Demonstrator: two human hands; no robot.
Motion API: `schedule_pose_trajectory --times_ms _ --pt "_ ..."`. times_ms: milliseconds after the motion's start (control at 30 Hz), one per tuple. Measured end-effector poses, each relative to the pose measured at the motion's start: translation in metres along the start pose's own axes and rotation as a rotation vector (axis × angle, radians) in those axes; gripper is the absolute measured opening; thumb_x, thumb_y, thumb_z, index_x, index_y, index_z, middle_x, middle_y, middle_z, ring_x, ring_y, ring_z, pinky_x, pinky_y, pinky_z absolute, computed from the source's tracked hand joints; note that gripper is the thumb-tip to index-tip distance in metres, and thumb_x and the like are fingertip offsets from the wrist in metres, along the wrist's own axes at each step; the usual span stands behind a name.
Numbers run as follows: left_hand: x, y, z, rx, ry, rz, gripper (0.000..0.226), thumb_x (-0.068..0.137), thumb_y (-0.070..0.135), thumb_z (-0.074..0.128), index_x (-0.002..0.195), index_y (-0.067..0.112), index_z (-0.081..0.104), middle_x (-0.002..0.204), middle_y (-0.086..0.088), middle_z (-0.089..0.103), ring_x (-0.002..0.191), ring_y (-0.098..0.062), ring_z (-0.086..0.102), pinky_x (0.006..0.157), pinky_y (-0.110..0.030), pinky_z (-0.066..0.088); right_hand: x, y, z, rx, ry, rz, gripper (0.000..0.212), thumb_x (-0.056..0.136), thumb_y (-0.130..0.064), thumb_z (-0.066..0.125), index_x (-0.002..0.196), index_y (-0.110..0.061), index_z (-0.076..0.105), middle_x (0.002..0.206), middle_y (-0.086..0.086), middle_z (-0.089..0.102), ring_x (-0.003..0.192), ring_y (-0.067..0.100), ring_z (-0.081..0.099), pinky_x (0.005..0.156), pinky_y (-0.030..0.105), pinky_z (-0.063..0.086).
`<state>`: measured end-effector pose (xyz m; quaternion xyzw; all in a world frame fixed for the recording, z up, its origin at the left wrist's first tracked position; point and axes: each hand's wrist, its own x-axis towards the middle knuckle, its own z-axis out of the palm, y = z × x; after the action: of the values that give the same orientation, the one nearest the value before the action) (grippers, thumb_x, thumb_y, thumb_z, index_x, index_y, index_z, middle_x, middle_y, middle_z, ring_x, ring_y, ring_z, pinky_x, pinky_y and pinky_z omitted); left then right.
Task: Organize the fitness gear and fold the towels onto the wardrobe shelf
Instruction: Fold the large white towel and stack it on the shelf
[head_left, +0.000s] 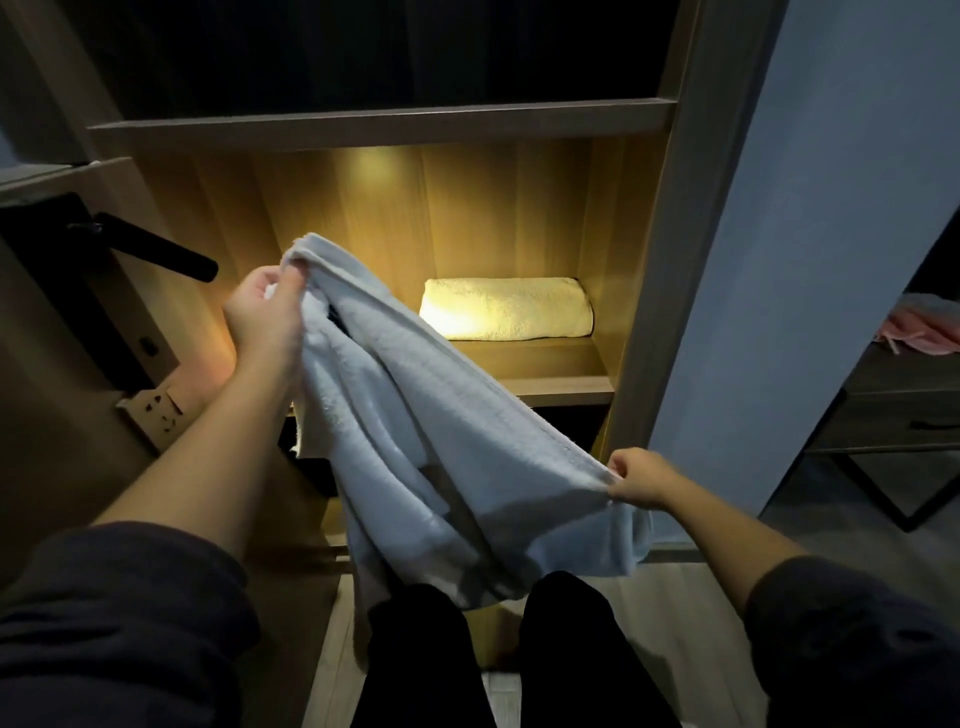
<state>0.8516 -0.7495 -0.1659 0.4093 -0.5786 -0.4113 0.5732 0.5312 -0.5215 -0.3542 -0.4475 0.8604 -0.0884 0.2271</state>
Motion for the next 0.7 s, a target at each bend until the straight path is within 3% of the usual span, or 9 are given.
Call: schedule_pose_trajectory --times_ms 67,200,367,533,700 --pt "0.000 -0.006 -0.002 0.042 0.036 -0.009 0.021 0.091 0.044 0.061 0.080 0.026 0.061 0.080 0.007 0.059 0.084 -0.014 0.058 0.077 -0.034 0.050 0.000 0.003 0.001 -0.038 0.028 -0.001 0.016 0.080 -0.021 0.065 0.075 -0.023 0.050 0.080 0.000 0.058 0.073 0.019 0.052 0.056 0.028 0.038" --pt "0.003 -0.011 -0.006 0.017 0.126 -0.091 0.023 0.091 0.042 0.059 0.073 0.027 0.058 0.076 0.008 0.055 0.080 -0.014 0.054 0.074 -0.029 0.047 -0.005 0.034 0.010 -0.081 0.064 0.068 0.026 0.092 -0.011 0.051 0.068 -0.020 0.045 0.075 0.004 0.053 0.078 0.025 0.051 0.065 0.029 0.038" --pt "0.004 -0.006 -0.008 -0.019 0.078 -0.104 0.025 0.088 0.047 0.062 0.073 0.028 0.059 0.078 0.007 0.059 0.076 -0.012 0.057 0.072 -0.029 0.049 -0.020 0.068 0.020 -0.090 0.113 0.244 0.033 0.100 -0.018 0.044 0.067 -0.018 0.043 0.072 0.002 0.048 0.076 0.024 0.054 0.069 0.030 0.042" --pt "-0.009 0.000 0.011 0.016 -0.093 -0.007 0.022 0.091 0.040 0.064 0.079 0.022 0.059 0.082 -0.004 0.055 0.077 -0.017 0.050 0.070 -0.030 0.042 -0.019 0.033 0.027 -0.010 -0.023 0.084 0.024 0.097 -0.014 0.049 0.073 -0.018 0.049 0.078 0.002 0.053 0.073 0.017 0.051 0.068 0.028 0.042" --pt "-0.016 0.011 0.018 -0.022 -0.169 0.026 0.020 0.094 0.030 0.064 0.079 0.019 0.058 0.079 -0.005 0.051 0.077 -0.018 0.046 0.072 -0.031 0.038 -0.011 -0.018 0.037 0.082 -0.075 -0.100 0.016 0.091 -0.010 0.055 0.078 -0.019 0.059 0.087 -0.001 0.061 0.089 0.020 0.060 0.081 0.033 0.049"
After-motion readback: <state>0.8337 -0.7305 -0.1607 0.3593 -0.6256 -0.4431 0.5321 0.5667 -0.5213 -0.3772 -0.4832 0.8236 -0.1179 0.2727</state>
